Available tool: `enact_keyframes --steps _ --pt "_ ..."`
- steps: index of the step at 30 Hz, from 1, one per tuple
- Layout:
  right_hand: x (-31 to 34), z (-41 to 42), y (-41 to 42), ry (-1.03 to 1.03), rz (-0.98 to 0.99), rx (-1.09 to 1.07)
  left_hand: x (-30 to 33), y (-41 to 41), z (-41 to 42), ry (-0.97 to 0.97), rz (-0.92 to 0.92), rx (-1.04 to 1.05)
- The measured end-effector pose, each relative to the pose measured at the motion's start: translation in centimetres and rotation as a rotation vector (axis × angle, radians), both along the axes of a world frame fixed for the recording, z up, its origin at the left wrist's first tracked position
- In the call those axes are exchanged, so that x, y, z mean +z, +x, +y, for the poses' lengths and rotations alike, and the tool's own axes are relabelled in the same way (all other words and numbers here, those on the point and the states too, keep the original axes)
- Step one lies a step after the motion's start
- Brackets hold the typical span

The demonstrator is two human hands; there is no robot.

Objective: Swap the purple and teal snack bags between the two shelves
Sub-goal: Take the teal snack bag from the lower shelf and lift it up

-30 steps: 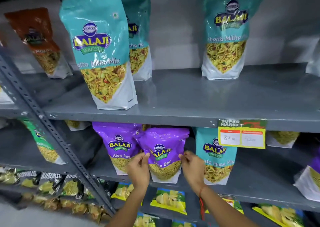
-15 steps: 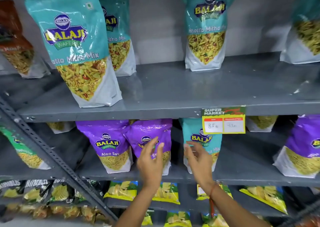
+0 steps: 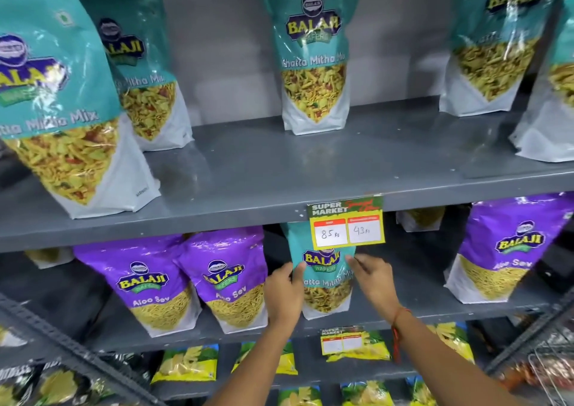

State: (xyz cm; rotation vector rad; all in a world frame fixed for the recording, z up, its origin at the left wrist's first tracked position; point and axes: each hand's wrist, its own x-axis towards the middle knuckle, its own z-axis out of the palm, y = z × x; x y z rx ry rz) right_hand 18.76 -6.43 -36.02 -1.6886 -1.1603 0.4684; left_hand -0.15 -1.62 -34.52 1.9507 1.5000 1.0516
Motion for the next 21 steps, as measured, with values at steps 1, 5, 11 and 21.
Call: enact_keyframes --steps 1,5,11,21 --pt "-0.2 -0.2 0.1 0.001 -0.037 -0.019 0.1 -0.1 -0.5 -0.002 0.000 -0.008" --pt "-0.2 -3.2 -0.2 0.000 -0.138 -0.033 0.0 -1.5 -3.5 0.034 -0.015 -0.070" --pt "0.3 -12.0 -2.0 0.062 -0.189 0.035 -0.5 -5.4 -10.9 0.042 0.001 -0.189" --pt "16.5 -16.9 -5.4 0.483 -0.253 0.126 13.5 -8.5 -15.4 0.373 -0.327 -0.218"
